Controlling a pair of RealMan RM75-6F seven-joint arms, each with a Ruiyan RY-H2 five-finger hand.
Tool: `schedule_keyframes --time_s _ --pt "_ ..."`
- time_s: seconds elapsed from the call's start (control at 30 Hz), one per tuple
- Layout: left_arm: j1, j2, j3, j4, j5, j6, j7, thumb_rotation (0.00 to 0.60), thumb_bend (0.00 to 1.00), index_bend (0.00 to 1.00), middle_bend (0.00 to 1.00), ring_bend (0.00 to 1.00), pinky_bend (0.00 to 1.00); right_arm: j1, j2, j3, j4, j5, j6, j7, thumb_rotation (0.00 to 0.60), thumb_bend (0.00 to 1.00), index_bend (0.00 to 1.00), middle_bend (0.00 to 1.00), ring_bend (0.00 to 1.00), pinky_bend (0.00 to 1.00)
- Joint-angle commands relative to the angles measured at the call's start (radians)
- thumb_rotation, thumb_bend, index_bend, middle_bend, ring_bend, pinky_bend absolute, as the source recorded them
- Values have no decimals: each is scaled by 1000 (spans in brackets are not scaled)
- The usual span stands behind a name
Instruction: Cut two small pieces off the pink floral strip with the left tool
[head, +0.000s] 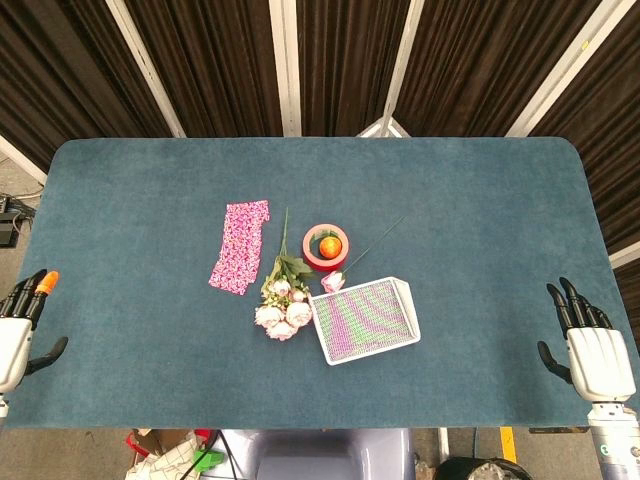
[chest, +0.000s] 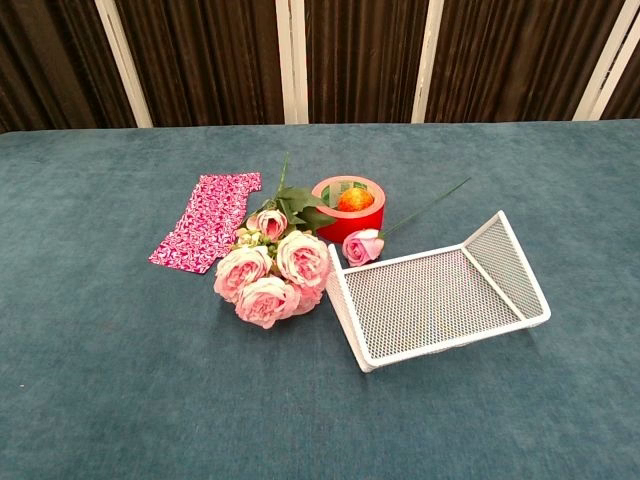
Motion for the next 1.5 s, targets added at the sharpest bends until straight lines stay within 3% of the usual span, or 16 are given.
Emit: schedule_keyframes --time_s 0.03,0.77,0.93,1.1,1.33,1.5 --pt "-1 0 0 -1 -1 -2 1 600 385 0 27 91 247 0 0 0 0 1 0 0 600 367 0 49 155 264" --pt "-28 -17 10 42 63 -12 -19 600 394 0 163 134 274 0 6 0 -6 10 -10 8 600 367 0 50 155 264" --pt "-52 -18 3 39 65 -41 -17 600 401 0 246 200 314 2 7 1 -6 13 -15 11 600 366 0 49 155 264" --pt "-117 -7 -25 3 27 -139 22 600 428 0 443 310 428 1 8 -1 -9 7 -13 11 600 366 0 49 155 264" --pt "-241 -7 -65 -74 -68 -336 176 600 652 0 714 567 627 2 9 1 -5 13 -15 21 600 367 0 50 155 264" --pt "-346 -59 -84 -95 -205 -508 322 600 832 0 761 629 646 1 9 3 -2 15 -14 23 600 367 0 50 155 264"
